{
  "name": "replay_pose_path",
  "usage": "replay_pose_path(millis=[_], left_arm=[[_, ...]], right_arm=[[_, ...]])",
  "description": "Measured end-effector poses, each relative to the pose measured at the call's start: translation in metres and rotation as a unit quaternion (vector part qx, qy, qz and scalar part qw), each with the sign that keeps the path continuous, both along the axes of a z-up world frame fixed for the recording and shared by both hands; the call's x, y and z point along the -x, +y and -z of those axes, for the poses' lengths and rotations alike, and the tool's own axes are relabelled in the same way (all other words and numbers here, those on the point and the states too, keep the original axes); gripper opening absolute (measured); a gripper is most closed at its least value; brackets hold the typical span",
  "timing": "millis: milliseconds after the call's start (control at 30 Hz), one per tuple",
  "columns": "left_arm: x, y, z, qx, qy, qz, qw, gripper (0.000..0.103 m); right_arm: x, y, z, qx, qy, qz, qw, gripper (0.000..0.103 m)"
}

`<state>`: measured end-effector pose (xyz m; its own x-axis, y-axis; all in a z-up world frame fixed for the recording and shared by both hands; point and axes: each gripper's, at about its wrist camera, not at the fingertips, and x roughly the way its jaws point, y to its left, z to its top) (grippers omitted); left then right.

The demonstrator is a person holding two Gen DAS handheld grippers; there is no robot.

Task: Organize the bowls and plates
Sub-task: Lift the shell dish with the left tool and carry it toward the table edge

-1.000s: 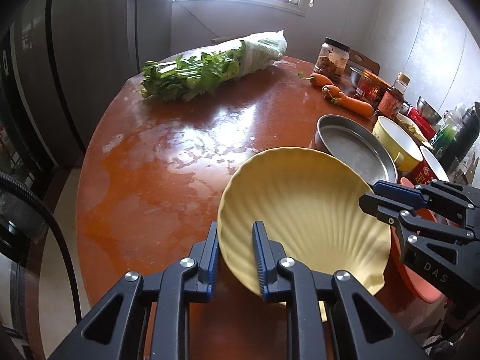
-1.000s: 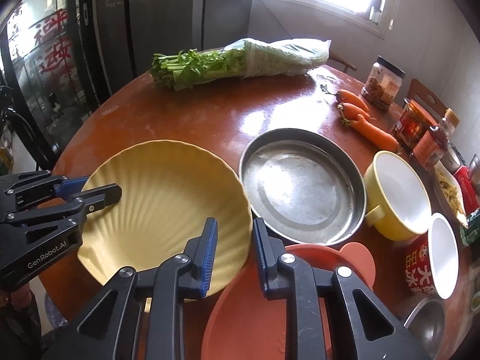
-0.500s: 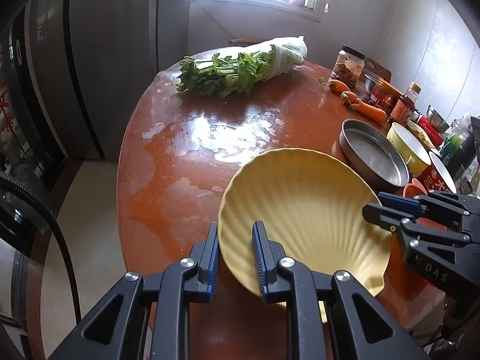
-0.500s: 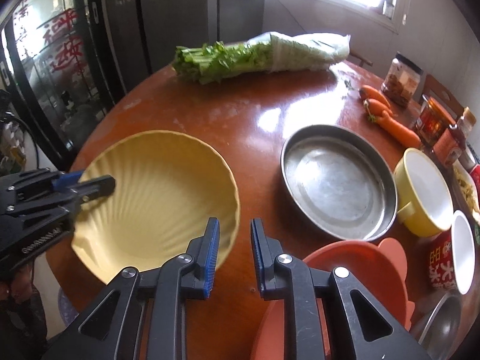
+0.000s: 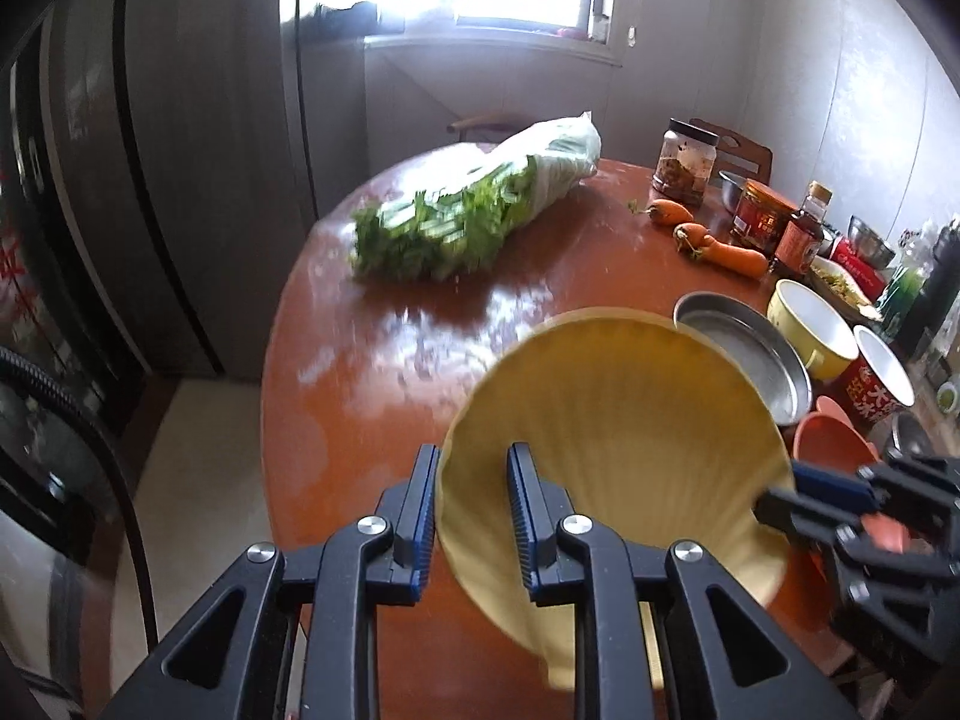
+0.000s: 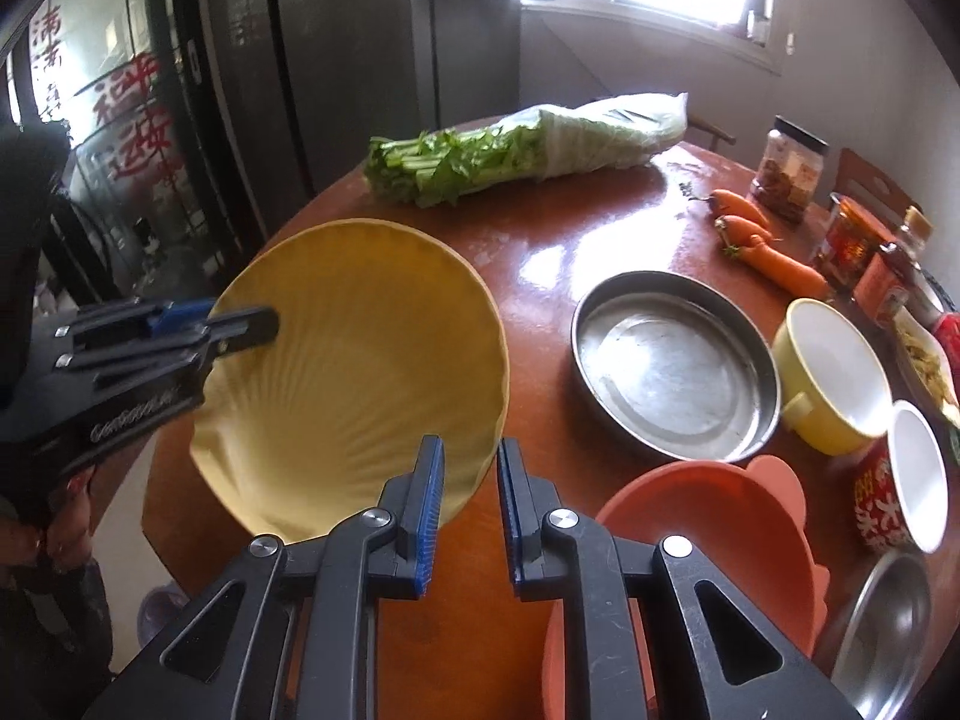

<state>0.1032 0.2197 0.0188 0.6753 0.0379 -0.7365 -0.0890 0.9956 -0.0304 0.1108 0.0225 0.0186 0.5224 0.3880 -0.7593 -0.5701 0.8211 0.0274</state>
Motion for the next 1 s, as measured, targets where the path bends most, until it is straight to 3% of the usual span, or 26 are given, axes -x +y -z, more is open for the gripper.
replay_pose_path(millis=[400, 500, 733, 1000], left_arm=[[-0.018, -0.007, 0.027, 0.013, 0.028, 0.024, 0.9992, 0.027], [-0.023, -0.014, 0.037, 0.001, 0.036, 0.025, 0.9990, 0.027], [-0.029, -0.018, 0.037, 0.005, 0.027, 0.028, 0.9992, 0.027], [-0.030, -0.020, 0.038, 0.010, 0.028, 0.033, 0.9990, 0.028]], right_arm=[[0.018, -0.009, 0.011, -0.017, 0.016, 0.035, 0.999, 0.022], [0.023, -0.009, 0.013, -0.013, 0.009, 0.038, 0.999, 0.023], [0.024, -0.011, 0.015, -0.006, -0.004, 0.053, 0.999, 0.024], [0.030, -0.014, 0.010, -0.009, -0.015, 0.048, 0.999, 0.036]])
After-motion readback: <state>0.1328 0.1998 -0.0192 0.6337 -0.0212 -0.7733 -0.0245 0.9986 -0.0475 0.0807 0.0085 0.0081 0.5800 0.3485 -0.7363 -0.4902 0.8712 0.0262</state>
